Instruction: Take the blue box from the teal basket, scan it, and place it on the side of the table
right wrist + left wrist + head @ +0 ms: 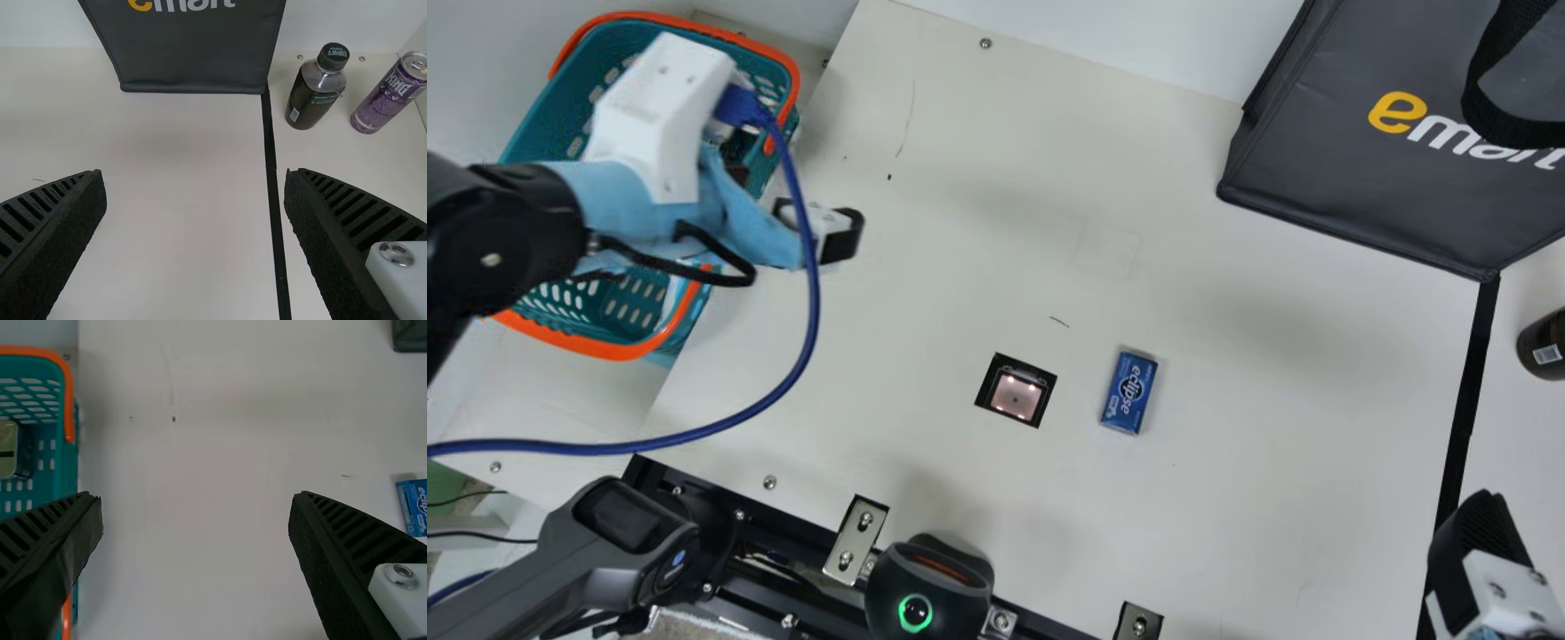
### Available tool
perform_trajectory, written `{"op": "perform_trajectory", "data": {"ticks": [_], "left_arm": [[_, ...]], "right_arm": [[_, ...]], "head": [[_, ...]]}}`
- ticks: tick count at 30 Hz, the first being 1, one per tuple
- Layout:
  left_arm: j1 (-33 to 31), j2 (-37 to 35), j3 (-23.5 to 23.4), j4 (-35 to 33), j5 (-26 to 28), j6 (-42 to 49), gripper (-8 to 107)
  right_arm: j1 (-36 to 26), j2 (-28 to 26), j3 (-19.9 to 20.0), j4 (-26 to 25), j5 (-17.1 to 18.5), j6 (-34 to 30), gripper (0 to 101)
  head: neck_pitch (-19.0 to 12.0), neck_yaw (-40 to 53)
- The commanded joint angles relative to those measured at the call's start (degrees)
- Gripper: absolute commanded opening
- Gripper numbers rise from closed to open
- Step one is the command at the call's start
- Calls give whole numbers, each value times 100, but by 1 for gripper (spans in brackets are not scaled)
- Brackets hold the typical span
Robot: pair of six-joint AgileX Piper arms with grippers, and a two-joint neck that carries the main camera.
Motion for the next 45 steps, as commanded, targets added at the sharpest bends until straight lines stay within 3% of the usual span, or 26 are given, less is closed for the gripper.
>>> {"op": "perform_trajectory", "data": {"ticks": [1,4,19,28,45], "left_arm": [[0,0,0,0,0,0,90],[27,-17,0,0,0,0,90],[27,-17,0,0,0,0,90],[27,-17,0,0,0,0,90],[27,-17,0,0,0,0,90]], "right_arm": [[0,0,0,0,0,0,95],[0,0,0,0,0,0,95],[0,0,0,0,-6,0,95],[173,158,-16,31,5,-62,95],[1225,1271,-9,464,42,-402,95]], "head": [[-166,14],[-166,14],[-166,-1986],[-166,-1986],[-166,-1986]]}}
